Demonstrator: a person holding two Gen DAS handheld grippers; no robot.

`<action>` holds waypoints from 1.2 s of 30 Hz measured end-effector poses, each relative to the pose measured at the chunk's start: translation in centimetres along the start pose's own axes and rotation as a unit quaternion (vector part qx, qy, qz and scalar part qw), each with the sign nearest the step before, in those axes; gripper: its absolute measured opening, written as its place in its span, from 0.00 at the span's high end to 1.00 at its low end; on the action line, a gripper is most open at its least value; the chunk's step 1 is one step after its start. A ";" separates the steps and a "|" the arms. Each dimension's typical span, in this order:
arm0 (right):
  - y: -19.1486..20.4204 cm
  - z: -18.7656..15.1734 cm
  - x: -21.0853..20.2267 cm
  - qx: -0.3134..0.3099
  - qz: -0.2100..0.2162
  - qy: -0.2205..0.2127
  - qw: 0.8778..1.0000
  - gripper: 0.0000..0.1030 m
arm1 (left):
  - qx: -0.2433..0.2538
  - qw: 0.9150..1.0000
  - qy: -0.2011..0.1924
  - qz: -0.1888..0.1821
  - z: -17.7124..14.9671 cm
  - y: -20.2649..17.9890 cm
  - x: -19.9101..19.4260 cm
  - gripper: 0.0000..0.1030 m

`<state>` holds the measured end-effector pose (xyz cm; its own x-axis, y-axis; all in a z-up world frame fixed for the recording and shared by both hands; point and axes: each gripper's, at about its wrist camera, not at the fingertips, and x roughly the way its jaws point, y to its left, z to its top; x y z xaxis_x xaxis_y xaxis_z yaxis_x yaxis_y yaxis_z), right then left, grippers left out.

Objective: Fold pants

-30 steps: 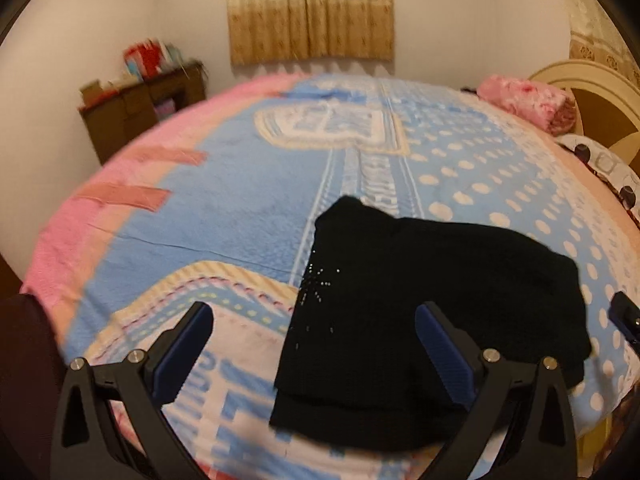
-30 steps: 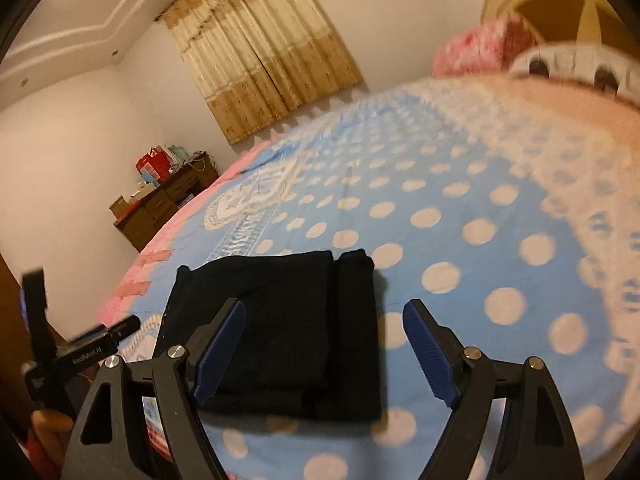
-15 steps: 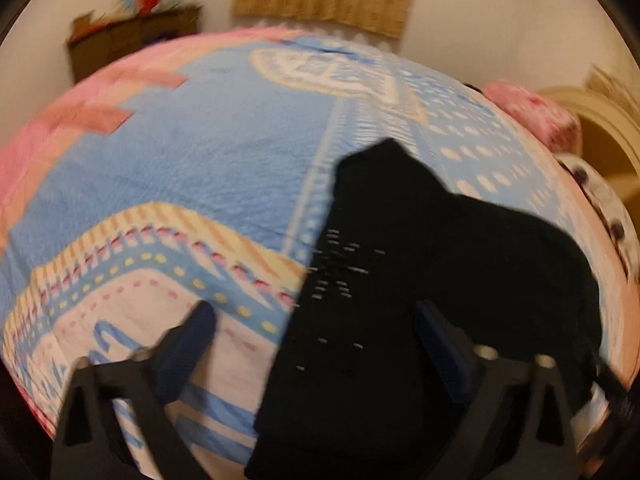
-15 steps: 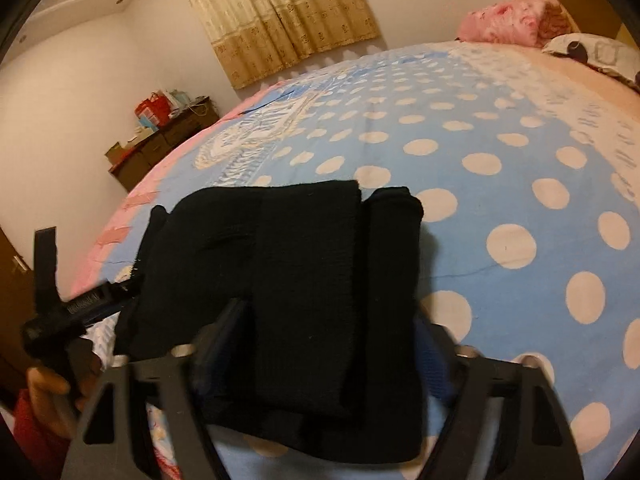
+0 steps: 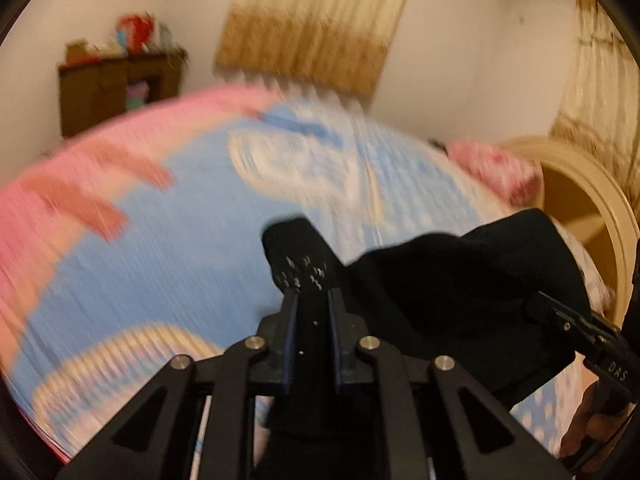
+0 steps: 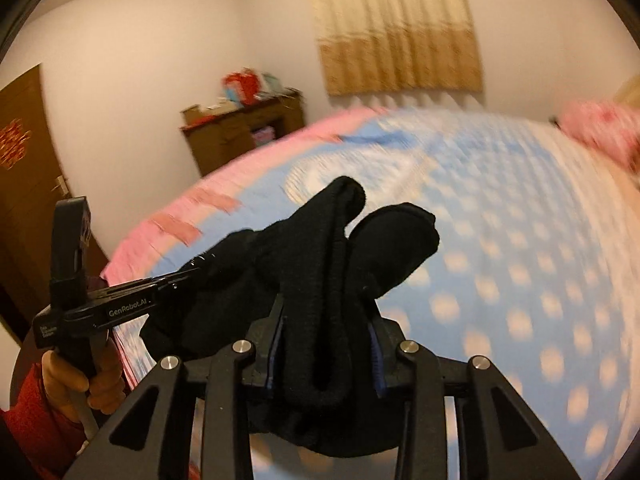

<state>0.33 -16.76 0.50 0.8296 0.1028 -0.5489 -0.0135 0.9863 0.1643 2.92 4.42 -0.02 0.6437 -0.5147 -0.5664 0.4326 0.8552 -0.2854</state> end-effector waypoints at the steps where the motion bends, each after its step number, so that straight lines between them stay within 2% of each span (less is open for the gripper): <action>1: 0.5 1.5 0.7 -0.012 0.004 -0.006 1.000 0.66 | -0.001 1.000 -0.021 0.015 1.6 0.7 -0.5 0.86; 5: 1.3 7.2 4.7 -0.033 0.030 -0.019 0.999 0.66 | -0.011 0.995 -0.075 0.071 6.2 3.6 -1.0 0.86; 7: 1.5 8.7 6.9 -0.029 0.047 -0.020 0.998 0.66 | -0.011 0.992 -0.082 0.097 7.5 4.9 -0.3 0.86; 8: 1.4 9.3 8.3 -0.036 0.045 -0.022 0.998 0.66 | -0.009 0.989 -0.082 0.123 8.1 5.6 0.3 0.86; 10: 1.2 9.9 11.3 -0.041 0.040 -0.020 0.998 0.66 | -0.016 0.987 -0.067 0.145 8.3 6.8 1.4 0.86; 12: -0.2 9.9 13.2 -0.018 0.032 -0.001 0.999 0.66 | -0.042 0.991 -0.033 0.126 7.6 8.0 2.6 0.86; 15: -2.5 8.8 12.9 0.005 0.027 0.007 1.000 0.66 | -0.049 0.993 0.007 0.106 4.9 8.5 4.2 0.85; 17: -3.7 7.5 12.1 0.002 0.013 0.016 1.000 0.66 | -0.055 0.995 0.049 0.071 2.5 8.1 6.1 0.82; 20: -6.0 5.1 11.0 0.021 -0.004 0.036 0.999 0.66 | -0.071 0.991 0.101 0.045 0.2 7.1 8.4 0.81; 23: -8.7 2.6 10.6 0.059 -0.012 0.050 0.997 0.66 | -0.091 0.987 0.135 0.009 -0.7 6.2 10.4 0.81; 24: -9.7 1.6 10.6 0.080 -0.011 0.056 0.995 0.66 | -0.093 0.986 0.139 0.006 -0.8 5.9 10.6 0.79; 29: -11.6 -0.7 11.3 0.126 -0.006 0.057 0.990 0.66 | -0.092 0.988 0.118 -0.024 0.2 4.8 10.3 0.55; 30: -11.8 -0.8 11.5 0.130 -0.005 0.056 0.990 0.66 | -0.097 0.988 0.112 -0.033 0.4 4.8 10.3 0.46; 31: -11.8 -0.9 11.6 0.132 -0.004 0.056 0.990 0.66 | -0.102 0.988 0.111 -0.038 0.4 4.8 10.3 0.30; 33: -11.9 -1.0 11.9 0.137 -0.002 0.055 0.989 0.66 | -0.119 0.984 0.130 -0.034 0.0 5.0 11.5 0.10; 34: -11.9 -1.0 12.1 0.138 -0.001 0.055 0.989 0.66 | -0.128 0.981 0.139 -0.033 -0.5 5.3 12.1 0.10; 35: -12.0 -1.1 12.2 0.140 0.000 0.055 0.989 0.66 | -0.124 0.983 0.131 -0.023 -0.8 4.9 12.1 0.10; 36: -12.0 -1.2 12.3 0.143 0.000 0.055 0.988 0.66 | -0.098 0.988 0.120 -0.007 -1.0 3.9 12.0 0.10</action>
<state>10.06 -27.21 -9.22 0.7632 0.1327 -0.6324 0.1569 0.9114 0.3805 11.67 1.66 -8.70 0.4597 -0.5167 -0.7223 0.2942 0.8560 -0.4251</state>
